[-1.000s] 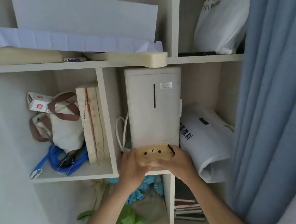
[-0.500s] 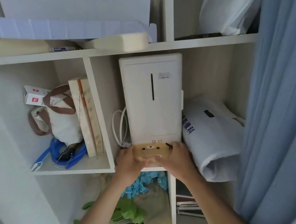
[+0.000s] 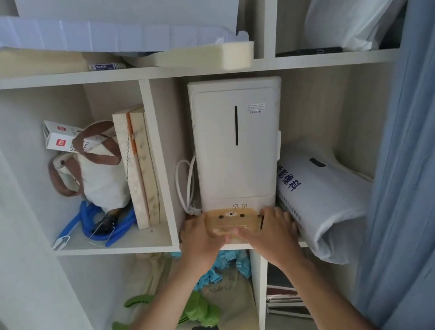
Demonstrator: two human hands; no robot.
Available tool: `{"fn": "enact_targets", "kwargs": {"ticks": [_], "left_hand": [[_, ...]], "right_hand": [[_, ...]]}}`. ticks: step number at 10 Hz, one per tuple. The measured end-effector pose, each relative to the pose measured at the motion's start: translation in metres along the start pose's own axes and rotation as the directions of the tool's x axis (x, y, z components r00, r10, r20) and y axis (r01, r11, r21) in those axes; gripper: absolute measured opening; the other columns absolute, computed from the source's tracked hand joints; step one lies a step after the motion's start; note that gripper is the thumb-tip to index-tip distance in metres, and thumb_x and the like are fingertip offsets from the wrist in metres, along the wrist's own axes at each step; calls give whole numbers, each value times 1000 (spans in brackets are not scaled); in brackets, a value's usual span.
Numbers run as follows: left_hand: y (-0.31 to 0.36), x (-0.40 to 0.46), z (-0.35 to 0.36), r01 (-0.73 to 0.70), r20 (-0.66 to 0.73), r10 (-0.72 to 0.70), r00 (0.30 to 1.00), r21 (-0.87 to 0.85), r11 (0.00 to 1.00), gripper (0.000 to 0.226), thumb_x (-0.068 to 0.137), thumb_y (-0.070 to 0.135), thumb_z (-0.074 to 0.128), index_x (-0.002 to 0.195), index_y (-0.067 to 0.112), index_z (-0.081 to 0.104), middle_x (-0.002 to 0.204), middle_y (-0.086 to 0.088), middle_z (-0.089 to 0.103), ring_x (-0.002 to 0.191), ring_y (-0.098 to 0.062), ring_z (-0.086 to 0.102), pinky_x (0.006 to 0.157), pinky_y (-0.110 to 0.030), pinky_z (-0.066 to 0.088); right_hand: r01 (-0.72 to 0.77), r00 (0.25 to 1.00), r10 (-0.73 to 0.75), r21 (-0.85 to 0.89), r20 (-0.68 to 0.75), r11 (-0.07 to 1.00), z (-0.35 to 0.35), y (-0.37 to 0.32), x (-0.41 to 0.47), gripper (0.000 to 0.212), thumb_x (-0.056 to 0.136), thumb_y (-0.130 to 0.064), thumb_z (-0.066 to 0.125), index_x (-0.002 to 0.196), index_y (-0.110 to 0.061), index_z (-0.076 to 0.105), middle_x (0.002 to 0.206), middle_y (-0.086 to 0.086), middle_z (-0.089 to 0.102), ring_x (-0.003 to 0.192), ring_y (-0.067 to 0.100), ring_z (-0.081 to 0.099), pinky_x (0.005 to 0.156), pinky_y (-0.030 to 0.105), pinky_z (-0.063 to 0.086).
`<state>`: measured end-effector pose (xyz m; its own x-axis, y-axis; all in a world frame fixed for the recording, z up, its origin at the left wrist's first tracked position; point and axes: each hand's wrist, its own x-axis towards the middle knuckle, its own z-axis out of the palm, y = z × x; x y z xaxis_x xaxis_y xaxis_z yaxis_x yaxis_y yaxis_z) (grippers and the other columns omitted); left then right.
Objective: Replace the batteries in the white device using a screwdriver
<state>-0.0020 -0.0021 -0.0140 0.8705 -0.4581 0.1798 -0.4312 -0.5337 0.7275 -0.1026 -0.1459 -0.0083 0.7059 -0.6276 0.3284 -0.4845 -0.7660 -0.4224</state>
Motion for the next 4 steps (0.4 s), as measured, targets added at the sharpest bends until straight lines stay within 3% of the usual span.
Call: {"fn": "enact_targets", "kwargs": {"ticks": [1, 2, 3, 4], "left_hand": [[-6, 1, -1, -32, -1, 32, 999, -68, 997, 71, 58, 60, 77, 119, 32, 55, 119, 5, 56, 115, -20, 54, 95, -43, 52], [-13, 2, -3, -98, 41, 103, 994, -108, 989, 63, 65, 33, 85, 120, 31, 54, 115, 6, 58, 110, -15, 56, 96, -40, 53], [-17, 4, -10, -139, 83, 152, 985, -149, 979, 60, 61, 28, 82, 115, 35, 55, 111, 10, 61, 106, -11, 60, 91, -38, 56], [-15, 0, -19, -155, 124, 182, 975, -203, 967, 47, 71, 22, 78, 114, 29, 59, 111, 7, 64, 106, -12, 61, 84, -21, 52]], "right_hand": [[-40, 999, 38, 48, 37, 998, -3, -4, -2, 89, 65, -83, 55, 127, -20, 49, 133, 3, 53, 126, 25, 45, 104, 39, 37], [-79, 993, 67, 127, 95, 989, -6, -8, -8, 96, 60, -79, 61, 135, -22, 44, 137, 2, 48, 130, 24, 43, 107, 40, 38], [-85, 991, 58, 239, 118, 967, -9, -12, -16, 94, 64, -67, 67, 141, -20, 40, 140, 2, 47, 134, 24, 42, 109, 42, 41], [-84, 992, 53, 299, 111, 951, -13, -15, -20, 89, 78, -51, 67, 152, -16, 30, 151, 5, 42, 141, 25, 38, 113, 44, 37]]}}
